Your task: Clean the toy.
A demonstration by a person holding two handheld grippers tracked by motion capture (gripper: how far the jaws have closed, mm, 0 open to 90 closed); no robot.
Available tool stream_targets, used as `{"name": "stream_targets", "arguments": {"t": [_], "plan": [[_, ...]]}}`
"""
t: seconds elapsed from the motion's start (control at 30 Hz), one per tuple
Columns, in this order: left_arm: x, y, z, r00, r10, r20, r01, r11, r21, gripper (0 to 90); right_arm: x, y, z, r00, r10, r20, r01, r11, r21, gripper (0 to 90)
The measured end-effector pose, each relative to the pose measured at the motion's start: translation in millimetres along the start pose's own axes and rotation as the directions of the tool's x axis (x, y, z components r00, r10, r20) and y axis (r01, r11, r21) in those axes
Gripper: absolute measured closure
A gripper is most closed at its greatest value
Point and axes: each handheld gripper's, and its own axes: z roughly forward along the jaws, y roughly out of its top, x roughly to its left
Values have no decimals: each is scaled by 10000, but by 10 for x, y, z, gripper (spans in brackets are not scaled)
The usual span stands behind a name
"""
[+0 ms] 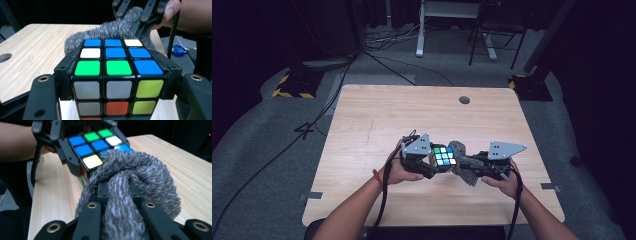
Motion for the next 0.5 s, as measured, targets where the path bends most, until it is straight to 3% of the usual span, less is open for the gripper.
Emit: {"name": "stream_targets", "arguments": {"t": [0.23, 0.33, 0.5], "plan": [[-46, 6, 81, 9993, 361, -77, -353, 9961, 811, 332, 7, 15, -22, 9999, -110, 92, 111, 9999, -107, 779], [-76, 4, 133, 9975, 695, -111, -674, 9888, 1328, 333, 16, 33, -34, 9997, -194, 118, 196, 9997, -153, 780], [-91, 3, 170, 9970, 761, -115, -737, 9872, 1414, 336, 25, 47, -52, 9994, -309, 178, 312, 9993, -193, 780]]}}
